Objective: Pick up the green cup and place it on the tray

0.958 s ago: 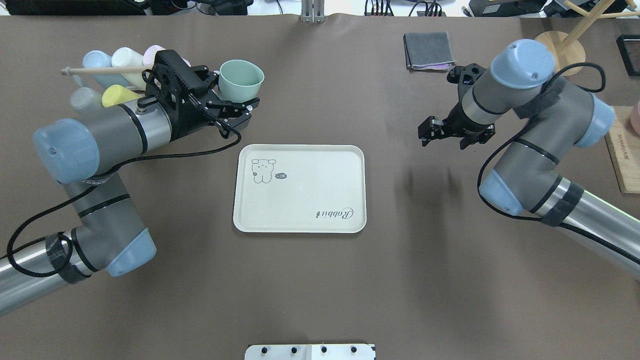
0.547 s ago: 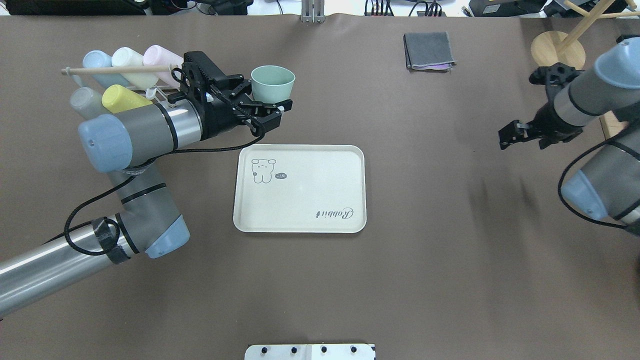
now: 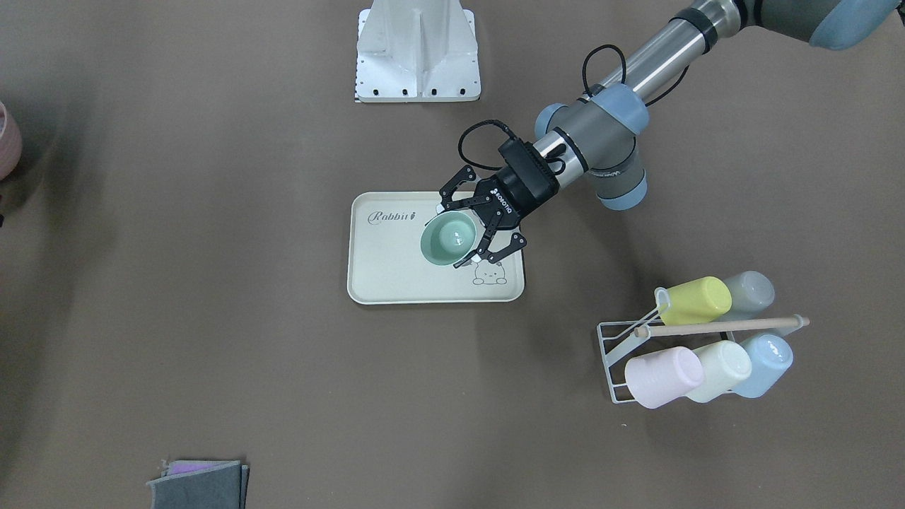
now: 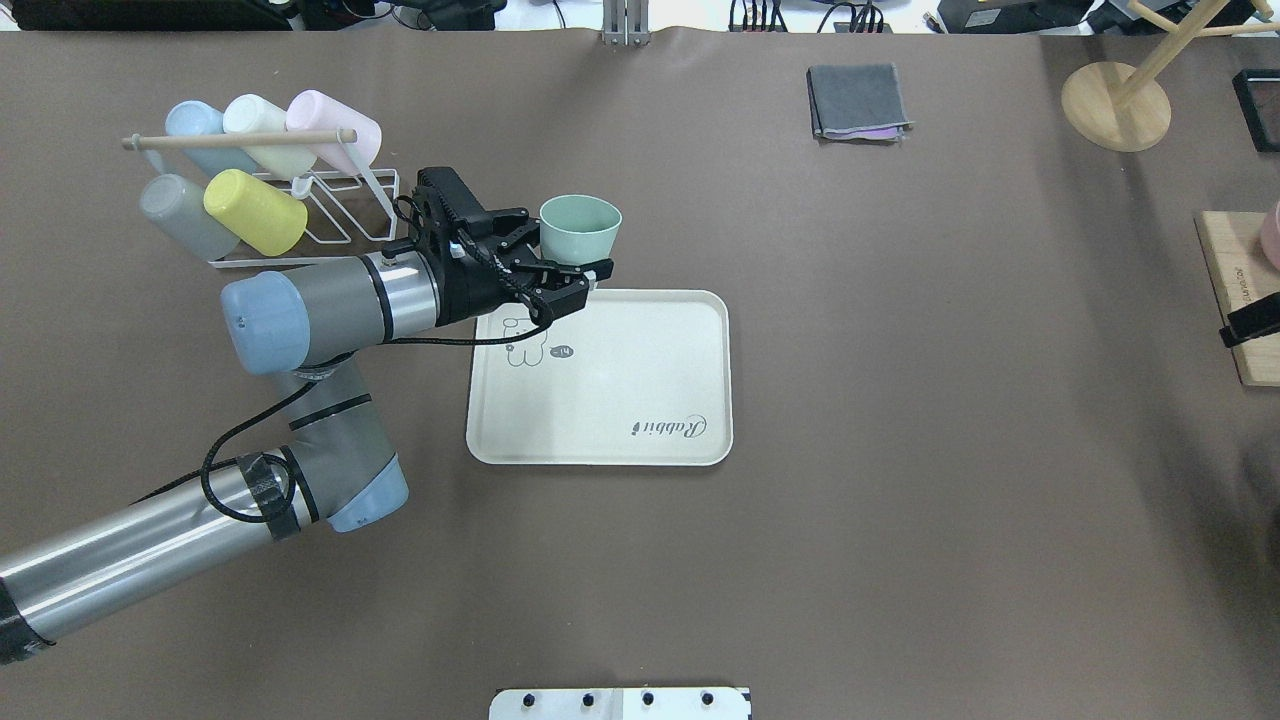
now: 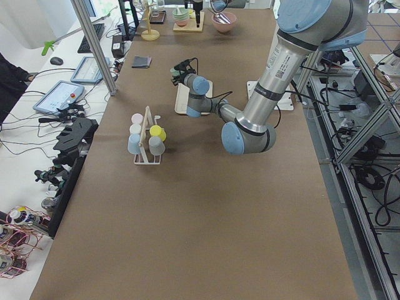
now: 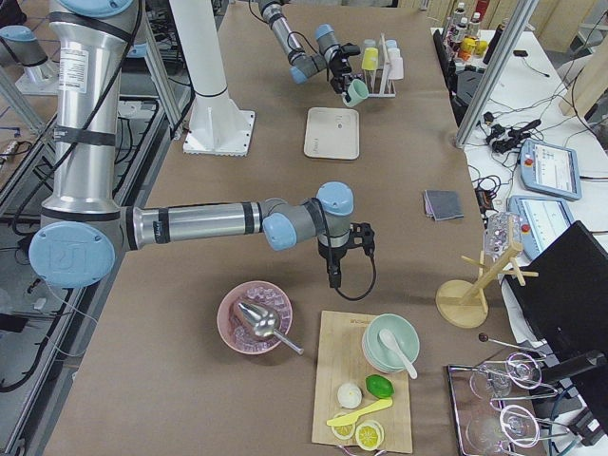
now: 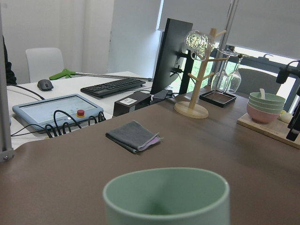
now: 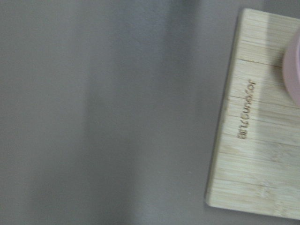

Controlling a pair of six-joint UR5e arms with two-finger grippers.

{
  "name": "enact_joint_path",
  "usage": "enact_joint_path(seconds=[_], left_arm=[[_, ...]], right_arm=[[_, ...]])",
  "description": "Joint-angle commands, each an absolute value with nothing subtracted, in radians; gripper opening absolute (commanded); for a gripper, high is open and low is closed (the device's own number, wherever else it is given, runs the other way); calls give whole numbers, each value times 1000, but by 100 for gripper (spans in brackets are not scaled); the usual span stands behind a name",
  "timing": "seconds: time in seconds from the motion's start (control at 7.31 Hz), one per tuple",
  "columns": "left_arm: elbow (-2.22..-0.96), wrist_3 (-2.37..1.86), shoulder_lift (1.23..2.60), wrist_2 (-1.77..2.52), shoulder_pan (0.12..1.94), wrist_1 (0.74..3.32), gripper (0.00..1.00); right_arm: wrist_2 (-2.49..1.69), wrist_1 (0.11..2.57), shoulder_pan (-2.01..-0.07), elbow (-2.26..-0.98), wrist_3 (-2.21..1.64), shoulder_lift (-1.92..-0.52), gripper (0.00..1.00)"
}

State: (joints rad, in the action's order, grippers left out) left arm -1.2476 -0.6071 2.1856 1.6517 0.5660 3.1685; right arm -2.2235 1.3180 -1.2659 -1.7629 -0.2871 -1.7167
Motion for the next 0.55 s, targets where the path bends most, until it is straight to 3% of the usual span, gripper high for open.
enact_joint_path(seconds=[0.0, 0.41], left_arm=[[-1218, -600, 2197, 1693, 526, 3188, 0], [-1170, -528, 2209, 1697, 489, 3188, 0]], right_arm=[[-2261, 1493, -1423, -1775, -76, -1746, 100], [-2250, 1626, -1561, -1775, 26, -1753, 100]])
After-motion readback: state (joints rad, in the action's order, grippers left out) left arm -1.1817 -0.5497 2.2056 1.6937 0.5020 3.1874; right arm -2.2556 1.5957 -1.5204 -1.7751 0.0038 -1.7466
